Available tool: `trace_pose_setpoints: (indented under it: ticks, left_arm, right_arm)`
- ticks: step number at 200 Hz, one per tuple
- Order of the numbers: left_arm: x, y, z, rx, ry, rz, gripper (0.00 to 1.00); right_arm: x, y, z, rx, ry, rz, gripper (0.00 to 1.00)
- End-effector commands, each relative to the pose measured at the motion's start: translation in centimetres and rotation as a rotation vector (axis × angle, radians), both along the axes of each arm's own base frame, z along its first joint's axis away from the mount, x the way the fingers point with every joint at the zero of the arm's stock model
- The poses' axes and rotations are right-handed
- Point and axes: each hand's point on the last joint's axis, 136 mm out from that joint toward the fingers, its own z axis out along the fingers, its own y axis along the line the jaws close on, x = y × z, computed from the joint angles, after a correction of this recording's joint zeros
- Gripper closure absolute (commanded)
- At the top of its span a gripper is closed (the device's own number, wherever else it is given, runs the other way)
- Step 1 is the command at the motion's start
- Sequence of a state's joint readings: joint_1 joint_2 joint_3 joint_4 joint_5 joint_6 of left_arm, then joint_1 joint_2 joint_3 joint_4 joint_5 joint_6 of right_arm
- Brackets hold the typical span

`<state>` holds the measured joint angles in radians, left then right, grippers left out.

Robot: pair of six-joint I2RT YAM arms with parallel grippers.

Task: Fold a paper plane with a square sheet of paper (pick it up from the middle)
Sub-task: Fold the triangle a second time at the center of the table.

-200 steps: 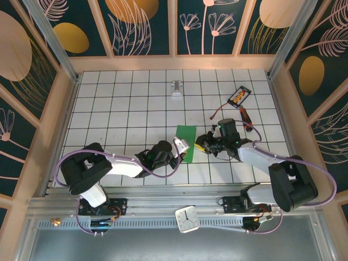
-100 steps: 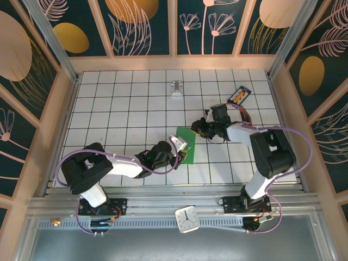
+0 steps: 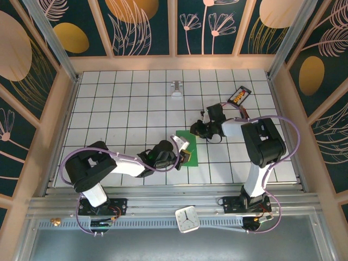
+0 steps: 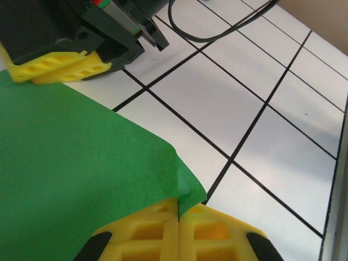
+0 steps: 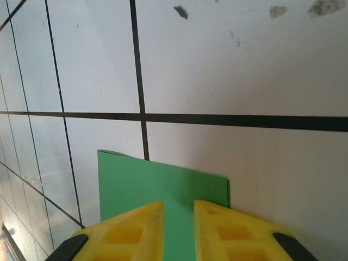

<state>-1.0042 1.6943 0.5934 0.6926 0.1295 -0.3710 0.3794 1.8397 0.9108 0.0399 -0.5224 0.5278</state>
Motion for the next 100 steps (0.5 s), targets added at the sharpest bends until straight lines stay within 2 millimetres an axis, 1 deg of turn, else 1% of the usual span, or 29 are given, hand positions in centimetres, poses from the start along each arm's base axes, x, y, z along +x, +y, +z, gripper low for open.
trace_pose_setpoints:
  ticks: [1,31,33,36,72,100]
  left_arm:
    - [0.3,-0.8,1.0,-0.072,0.063,-0.01,1.0]
    - [1.3,0.0,1.5,-0.132,0.121,0.015,1.0]
    - [1.3,0.0,0.7,-0.12,0.136,0.016,1.0]
    - [1.3,0.1,0.4,-0.12,0.146,0.018,1.0]
    - [2.1,0.6,-0.1,-0.145,0.19,0.027,1.0]
    - [2.4,0.8,-0.4,-0.155,0.216,0.035,1.0]
  right_arm:
    - [0.1,0.0,-0.6,-0.034,-0.014,0.057,0.78]
    - [-0.1,0.3,-0.7,-0.043,-0.026,0.107,0.78]
    - [-0.1,0.3,-0.7,-0.043,-0.029,0.112,0.78]
    - [-0.1,0.4,-0.6,-0.044,-0.033,0.116,0.78]
    - [-0.3,1.2,-0.4,-0.052,-0.052,0.173,0.78]
    - [-0.3,1.3,-0.5,-0.06,-0.052,0.182,0.78]
